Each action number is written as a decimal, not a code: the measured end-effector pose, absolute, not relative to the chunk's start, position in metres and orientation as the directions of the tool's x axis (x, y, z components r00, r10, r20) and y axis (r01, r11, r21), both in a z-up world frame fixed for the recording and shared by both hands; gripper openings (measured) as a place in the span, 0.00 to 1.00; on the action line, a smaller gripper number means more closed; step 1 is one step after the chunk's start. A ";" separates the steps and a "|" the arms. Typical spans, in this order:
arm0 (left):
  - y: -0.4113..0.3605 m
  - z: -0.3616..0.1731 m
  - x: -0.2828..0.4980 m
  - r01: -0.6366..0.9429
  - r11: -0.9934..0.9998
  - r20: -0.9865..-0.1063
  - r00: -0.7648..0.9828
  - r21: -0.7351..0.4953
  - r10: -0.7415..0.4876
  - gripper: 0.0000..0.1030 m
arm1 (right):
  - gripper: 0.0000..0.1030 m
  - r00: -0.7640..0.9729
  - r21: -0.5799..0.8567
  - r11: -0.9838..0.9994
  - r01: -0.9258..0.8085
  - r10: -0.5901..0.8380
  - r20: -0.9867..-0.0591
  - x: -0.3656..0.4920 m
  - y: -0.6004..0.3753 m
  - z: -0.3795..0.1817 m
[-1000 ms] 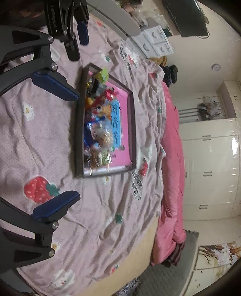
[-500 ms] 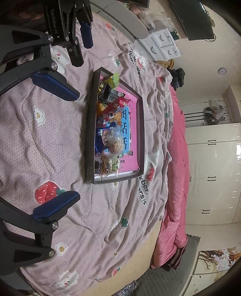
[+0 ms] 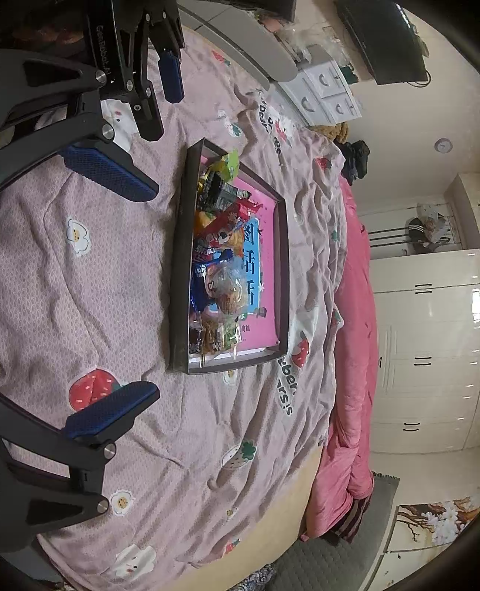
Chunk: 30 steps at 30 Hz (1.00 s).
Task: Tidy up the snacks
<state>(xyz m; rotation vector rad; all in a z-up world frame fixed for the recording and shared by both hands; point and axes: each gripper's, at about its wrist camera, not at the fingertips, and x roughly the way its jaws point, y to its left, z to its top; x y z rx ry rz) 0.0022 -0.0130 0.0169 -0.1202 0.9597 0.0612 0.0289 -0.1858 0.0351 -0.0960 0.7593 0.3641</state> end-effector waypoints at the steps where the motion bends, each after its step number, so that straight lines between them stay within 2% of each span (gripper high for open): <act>1: -0.013 0.017 0.002 -0.105 0.992 -0.819 0.574 -0.074 -0.001 0.67 | 0.96 0.666 0.046 0.933 -0.357 0.289 -0.688 0.029 -0.186 0.035; 30: -0.012 0.018 0.002 -0.105 0.992 -0.819 0.574 -0.074 0.000 0.67 | 0.96 0.662 0.048 0.933 -0.355 0.288 -0.692 0.028 -0.185 0.033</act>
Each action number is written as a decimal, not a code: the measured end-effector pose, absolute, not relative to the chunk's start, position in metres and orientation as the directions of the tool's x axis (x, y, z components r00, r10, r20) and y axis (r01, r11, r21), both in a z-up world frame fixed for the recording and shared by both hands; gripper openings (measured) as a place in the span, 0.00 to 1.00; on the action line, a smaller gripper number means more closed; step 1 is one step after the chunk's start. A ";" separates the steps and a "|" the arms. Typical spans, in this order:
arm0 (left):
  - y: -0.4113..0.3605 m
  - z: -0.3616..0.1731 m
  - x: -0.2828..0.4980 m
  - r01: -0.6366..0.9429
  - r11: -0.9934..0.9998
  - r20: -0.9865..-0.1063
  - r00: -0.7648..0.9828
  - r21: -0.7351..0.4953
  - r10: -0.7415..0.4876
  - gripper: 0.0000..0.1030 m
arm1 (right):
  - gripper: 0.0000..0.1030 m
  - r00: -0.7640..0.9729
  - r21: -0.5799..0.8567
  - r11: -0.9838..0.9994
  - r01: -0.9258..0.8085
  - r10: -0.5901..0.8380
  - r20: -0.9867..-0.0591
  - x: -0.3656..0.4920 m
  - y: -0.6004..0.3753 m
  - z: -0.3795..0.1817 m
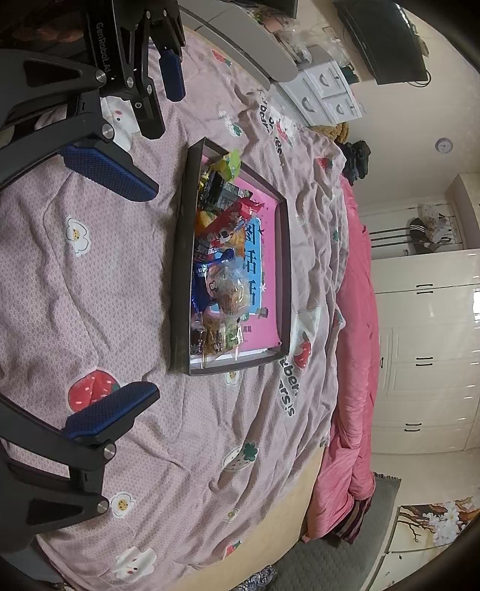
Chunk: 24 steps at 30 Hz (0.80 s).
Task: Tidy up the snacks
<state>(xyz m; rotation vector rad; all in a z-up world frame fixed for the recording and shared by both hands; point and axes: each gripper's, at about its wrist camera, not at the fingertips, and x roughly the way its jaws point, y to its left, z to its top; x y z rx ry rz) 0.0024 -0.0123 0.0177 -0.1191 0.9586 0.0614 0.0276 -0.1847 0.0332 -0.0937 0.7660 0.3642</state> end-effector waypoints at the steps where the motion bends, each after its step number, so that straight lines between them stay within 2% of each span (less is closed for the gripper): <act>1: -0.012 0.018 0.002 -0.106 0.992 -0.820 0.573 -0.073 0.001 0.67 | 0.96 0.662 0.048 0.933 -0.356 0.288 -0.692 0.028 -0.185 0.033; 24: -0.014 0.017 0.003 -0.107 0.993 -0.824 0.567 -0.052 0.018 0.67 | 0.96 0.660 0.049 0.934 -0.355 0.287 -0.695 0.029 -0.184 0.033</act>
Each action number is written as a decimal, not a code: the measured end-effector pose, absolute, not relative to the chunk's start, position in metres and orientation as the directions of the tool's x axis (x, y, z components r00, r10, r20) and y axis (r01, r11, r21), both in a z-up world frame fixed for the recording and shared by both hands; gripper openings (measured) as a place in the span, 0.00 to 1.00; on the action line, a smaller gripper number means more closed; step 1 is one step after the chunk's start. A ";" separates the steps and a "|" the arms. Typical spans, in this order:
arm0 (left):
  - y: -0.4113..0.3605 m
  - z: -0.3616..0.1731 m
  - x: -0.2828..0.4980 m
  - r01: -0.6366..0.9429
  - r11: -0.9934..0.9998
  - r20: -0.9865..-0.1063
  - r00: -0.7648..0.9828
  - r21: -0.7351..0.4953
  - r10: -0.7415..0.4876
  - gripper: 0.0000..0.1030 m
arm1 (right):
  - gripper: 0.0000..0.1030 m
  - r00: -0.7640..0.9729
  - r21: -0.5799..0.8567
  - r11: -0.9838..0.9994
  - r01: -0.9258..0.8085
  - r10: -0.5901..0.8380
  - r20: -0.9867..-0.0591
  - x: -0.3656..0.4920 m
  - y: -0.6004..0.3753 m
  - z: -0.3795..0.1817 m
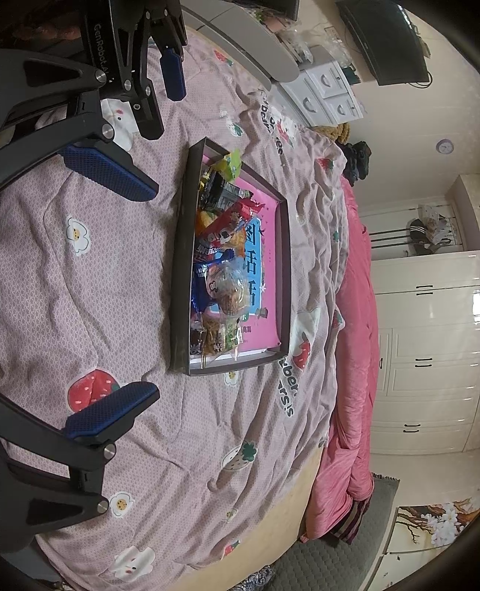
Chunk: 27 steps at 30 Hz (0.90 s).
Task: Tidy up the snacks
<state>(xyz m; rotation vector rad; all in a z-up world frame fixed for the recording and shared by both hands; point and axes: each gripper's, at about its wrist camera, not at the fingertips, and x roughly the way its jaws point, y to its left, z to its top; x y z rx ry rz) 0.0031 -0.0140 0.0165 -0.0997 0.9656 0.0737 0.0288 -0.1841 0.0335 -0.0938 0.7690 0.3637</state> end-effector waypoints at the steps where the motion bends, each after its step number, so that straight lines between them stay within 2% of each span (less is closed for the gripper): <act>1: -0.014 0.017 0.003 -0.107 0.993 -0.824 0.567 -0.053 0.017 0.67 | 0.96 0.660 0.048 0.934 -0.355 0.286 -0.695 0.029 -0.184 0.033; 27: -0.011 0.013 0.005 -0.097 0.993 -0.823 0.567 -0.069 -0.002 0.67 | 0.96 0.653 0.045 0.932 -0.359 0.285 -0.702 0.030 -0.181 0.028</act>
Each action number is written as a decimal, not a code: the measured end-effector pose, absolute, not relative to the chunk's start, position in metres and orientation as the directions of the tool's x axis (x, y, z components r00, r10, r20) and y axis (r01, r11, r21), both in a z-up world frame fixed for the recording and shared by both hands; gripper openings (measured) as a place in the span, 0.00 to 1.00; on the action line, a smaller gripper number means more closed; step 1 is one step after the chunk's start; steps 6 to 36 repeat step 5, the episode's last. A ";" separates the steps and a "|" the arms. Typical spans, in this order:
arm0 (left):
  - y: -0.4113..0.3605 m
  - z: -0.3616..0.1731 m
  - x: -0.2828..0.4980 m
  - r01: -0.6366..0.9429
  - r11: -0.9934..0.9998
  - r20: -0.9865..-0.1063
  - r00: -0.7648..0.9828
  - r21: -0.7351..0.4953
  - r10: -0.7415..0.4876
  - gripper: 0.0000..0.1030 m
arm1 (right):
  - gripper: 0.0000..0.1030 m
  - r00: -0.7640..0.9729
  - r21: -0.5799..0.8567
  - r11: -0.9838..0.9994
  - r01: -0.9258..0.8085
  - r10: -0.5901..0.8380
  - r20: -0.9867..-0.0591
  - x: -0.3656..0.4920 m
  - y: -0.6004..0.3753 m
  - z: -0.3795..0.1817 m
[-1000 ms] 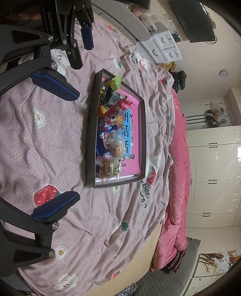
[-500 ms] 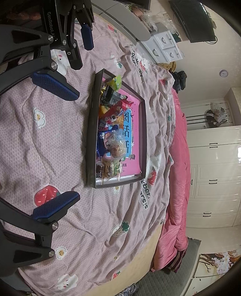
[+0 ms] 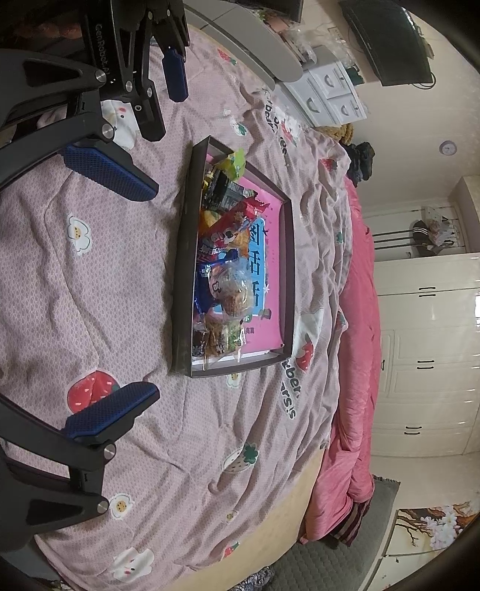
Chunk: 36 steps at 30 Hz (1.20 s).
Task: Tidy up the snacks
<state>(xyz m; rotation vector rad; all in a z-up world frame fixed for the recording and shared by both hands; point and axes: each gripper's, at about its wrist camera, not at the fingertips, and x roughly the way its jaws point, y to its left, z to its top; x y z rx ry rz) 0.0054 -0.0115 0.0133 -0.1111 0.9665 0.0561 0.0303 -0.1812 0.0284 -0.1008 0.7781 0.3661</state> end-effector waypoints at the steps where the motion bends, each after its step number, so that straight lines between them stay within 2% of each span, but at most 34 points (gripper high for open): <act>1: -0.009 0.013 0.007 -0.089 0.992 -0.816 0.578 -0.086 -0.018 0.67 | 0.96 0.651 0.047 0.932 -0.359 0.286 -0.703 0.032 -0.182 0.027; 5: 0.008 0.015 0.022 -0.128 0.981 -0.795 0.606 -0.143 -0.037 0.67 | 0.96 0.645 0.070 0.935 -0.349 0.293 -0.705 0.046 -0.188 0.021; 36: 0.008 0.015 0.022 -0.128 0.981 -0.795 0.606 -0.143 -0.037 0.67 | 0.96 0.645 0.070 0.935 -0.349 0.293 -0.705 0.046 -0.188 0.021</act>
